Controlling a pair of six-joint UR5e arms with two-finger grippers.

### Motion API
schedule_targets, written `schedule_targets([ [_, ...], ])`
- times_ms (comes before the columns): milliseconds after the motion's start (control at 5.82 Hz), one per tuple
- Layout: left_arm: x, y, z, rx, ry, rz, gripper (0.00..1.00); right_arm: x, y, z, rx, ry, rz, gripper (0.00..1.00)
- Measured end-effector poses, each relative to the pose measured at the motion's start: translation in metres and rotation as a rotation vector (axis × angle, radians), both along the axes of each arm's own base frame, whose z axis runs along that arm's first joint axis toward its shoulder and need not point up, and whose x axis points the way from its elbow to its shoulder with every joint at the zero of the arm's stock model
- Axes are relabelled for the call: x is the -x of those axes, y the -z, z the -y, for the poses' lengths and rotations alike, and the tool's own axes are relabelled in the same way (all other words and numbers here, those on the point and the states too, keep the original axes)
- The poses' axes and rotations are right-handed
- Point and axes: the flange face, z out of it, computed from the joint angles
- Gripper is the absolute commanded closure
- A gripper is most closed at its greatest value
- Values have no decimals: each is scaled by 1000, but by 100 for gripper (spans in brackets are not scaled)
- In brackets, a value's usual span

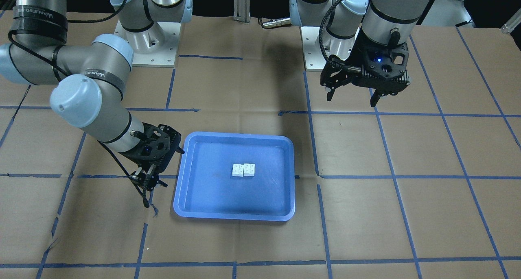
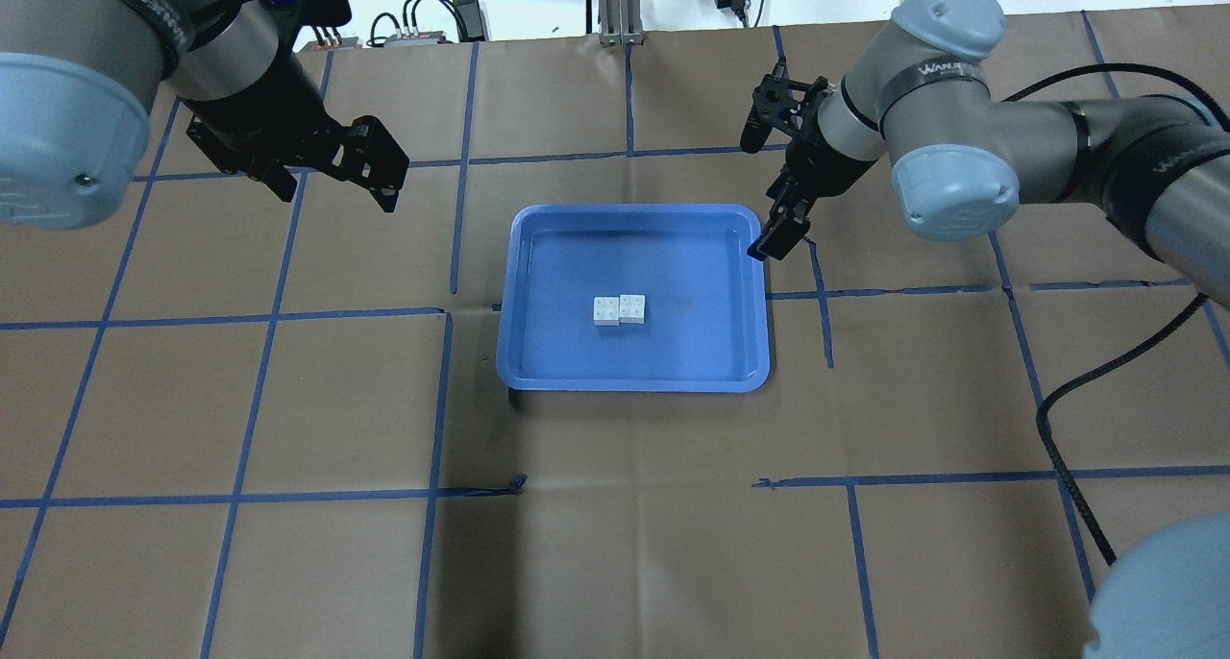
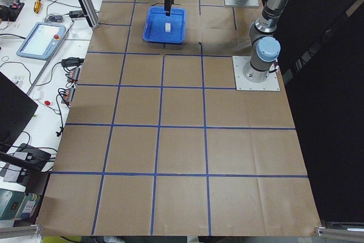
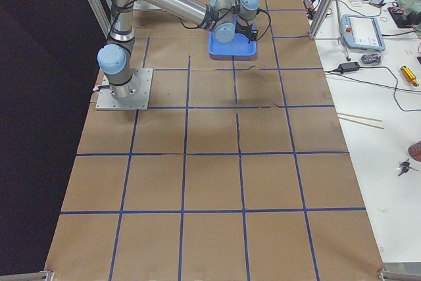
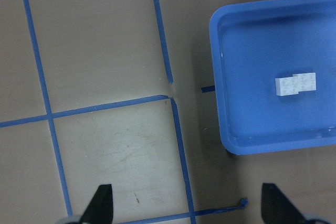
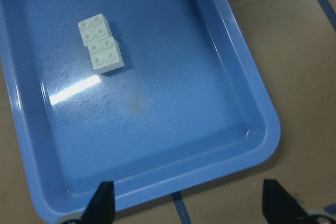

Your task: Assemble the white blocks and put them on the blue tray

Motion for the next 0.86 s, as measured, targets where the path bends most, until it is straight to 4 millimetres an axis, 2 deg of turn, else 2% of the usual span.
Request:
schedule_targets([
  [344, 0, 0, -1, 1, -3, -1, 1, 35, -48, -7, -51, 212, -125, 0],
  [859, 0, 0, -1, 1, -2, 0, 1, 75, -95, -17, -174, 729, -247, 0],
])
